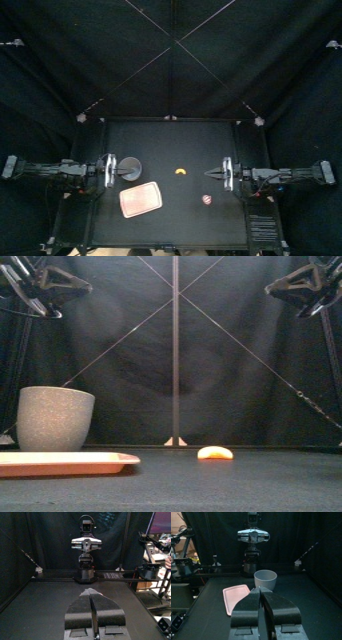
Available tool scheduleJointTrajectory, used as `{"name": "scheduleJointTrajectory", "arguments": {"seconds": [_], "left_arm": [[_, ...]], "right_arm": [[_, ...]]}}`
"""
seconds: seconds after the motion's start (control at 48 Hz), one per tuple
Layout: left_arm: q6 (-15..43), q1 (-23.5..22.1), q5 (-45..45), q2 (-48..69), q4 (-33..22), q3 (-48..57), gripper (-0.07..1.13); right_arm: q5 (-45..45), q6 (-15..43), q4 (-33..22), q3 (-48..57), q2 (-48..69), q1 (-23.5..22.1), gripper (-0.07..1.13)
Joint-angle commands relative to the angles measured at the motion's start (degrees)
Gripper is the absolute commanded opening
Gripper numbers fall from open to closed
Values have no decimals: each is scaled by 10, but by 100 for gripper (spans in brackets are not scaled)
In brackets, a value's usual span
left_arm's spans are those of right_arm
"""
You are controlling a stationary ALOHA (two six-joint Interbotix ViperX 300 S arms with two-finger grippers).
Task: Pick the onion then place it on the pink plate
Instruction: Pick the onion
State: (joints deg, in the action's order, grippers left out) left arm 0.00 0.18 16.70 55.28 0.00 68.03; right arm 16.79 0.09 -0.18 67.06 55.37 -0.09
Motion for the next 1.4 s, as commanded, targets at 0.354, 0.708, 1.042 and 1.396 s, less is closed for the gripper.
{"name": "scheduleJointTrajectory", "arguments": {"seconds": [0.354, 0.708, 1.042, 1.396], "left_arm": [[1, 19, -104, -6, -25, -40, 7], [2, 40, -101, -6, -24, -38, 7], [2, 62, -100, -6, -25, -34, 7], [1, 71, -101, -5, -25, -28, 7]], "right_arm": [[-190, 68, 120, -40, -25, -9, 53], [-299, 69, 206, -35, -47, -4, 105], [-548, 69, 385, -18, -124, -7, 104], [-475, 72, 299, -49, -272, 19, 103]]}}
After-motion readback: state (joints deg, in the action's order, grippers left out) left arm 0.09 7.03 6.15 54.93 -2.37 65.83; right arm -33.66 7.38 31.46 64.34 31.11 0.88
